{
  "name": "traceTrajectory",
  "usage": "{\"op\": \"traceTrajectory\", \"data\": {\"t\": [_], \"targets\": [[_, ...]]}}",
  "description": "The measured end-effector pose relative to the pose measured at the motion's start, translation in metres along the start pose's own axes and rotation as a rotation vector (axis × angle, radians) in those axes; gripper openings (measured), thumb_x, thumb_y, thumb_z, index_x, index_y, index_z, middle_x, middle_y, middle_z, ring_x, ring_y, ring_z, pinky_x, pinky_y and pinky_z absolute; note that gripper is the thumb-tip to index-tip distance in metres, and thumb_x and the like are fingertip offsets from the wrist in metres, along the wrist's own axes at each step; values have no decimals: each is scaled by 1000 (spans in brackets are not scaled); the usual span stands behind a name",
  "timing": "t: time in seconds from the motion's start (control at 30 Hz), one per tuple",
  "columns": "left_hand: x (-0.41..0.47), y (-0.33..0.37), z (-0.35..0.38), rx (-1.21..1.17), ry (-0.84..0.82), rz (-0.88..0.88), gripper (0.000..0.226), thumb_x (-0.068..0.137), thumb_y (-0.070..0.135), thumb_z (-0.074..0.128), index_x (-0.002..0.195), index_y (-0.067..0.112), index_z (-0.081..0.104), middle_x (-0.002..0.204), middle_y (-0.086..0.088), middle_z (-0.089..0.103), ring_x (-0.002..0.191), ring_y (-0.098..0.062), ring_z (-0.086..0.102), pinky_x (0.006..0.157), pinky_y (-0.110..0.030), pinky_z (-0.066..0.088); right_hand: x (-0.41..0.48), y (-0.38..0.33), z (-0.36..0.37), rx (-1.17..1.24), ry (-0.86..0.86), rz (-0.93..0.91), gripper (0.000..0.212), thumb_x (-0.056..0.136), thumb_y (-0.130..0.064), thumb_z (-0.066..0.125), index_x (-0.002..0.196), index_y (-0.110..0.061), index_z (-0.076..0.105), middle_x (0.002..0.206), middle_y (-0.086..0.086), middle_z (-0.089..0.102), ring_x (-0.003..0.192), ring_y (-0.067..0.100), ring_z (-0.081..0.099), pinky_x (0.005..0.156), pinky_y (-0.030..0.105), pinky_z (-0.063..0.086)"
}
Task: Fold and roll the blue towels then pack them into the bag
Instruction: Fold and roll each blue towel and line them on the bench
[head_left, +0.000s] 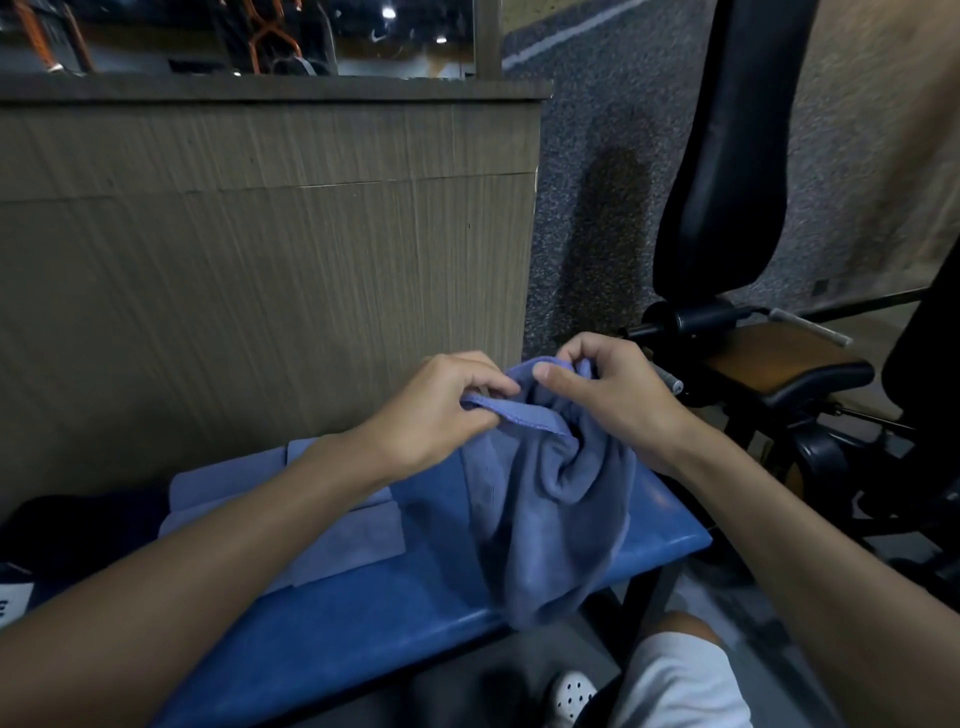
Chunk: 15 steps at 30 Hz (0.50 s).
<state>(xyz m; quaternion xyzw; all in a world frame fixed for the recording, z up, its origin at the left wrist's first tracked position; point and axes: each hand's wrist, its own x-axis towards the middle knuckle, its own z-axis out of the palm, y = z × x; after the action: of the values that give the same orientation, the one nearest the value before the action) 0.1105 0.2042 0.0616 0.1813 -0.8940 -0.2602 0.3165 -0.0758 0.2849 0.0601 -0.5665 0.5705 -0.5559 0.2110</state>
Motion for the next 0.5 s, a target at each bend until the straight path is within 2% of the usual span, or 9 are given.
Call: {"op": "traceTrajectory", "data": {"t": [0.07,0.13,0.2,0.27,0.33,0.37,0.43,0.5], "targets": [[2,1,-2,6,71,10,18,77,-2,69,87,10,77,86,0,69,80,-11,65,74,-29,51,-3,-1,-2,14,-103,-20,16,85,-20,72,93,-8,65,84,4,64,79,11,58,77,32,48],[5,4,-5,4,118,-18,12,75,5,73,81,14,77,81,3,69,77,-10,65,72,-28,51,-6,-3,-3,8,-223,-43,36,81,-25,77,113,-15,65,102,-2,69,95,10,64,87,28,50],[7,7,-6,7,126,-50,7,74,11,79,79,16,78,78,6,69,74,-9,65,71,-28,51,-8,-7,-1,-43,-311,-72,52,75,-27,82,122,-18,62,114,-3,67,108,12,63,94,28,50],[9,9,-7,31,136,-49,5,74,16,82,76,18,78,73,9,69,70,-5,64,67,-23,49,-8,-6,1,-94,-329,-84,45,75,-19,83,117,-14,65,108,-4,68,100,8,64,88,26,52],[9,9,-9,50,161,-56,10,72,20,85,72,20,75,69,10,68,64,-1,60,62,-19,46,-8,-5,3,-152,-248,-89,15,81,-11,76,94,-6,68,83,-2,64,74,5,58,69,28,49],[9,8,-10,58,174,-63,12,71,23,86,70,22,74,67,11,67,61,-1,59,61,-19,46,-7,-2,2,-170,-187,-82,7,85,-9,70,86,-3,67,75,0,60,68,5,52,64,27,45],[8,6,-12,72,178,-66,14,71,24,87,69,25,73,67,10,66,60,-4,58,60,-23,47,-8,-1,1,-140,-112,-46,8,89,-6,64,83,-1,67,71,3,58,66,6,50,62,24,43],[7,3,-12,40,144,-48,12,74,17,84,72,23,74,72,3,68,65,-14,62,63,-32,50,-9,-4,-2,-111,-102,-25,8,89,-6,63,84,-1,67,71,4,60,67,8,52,62,23,44]]}}
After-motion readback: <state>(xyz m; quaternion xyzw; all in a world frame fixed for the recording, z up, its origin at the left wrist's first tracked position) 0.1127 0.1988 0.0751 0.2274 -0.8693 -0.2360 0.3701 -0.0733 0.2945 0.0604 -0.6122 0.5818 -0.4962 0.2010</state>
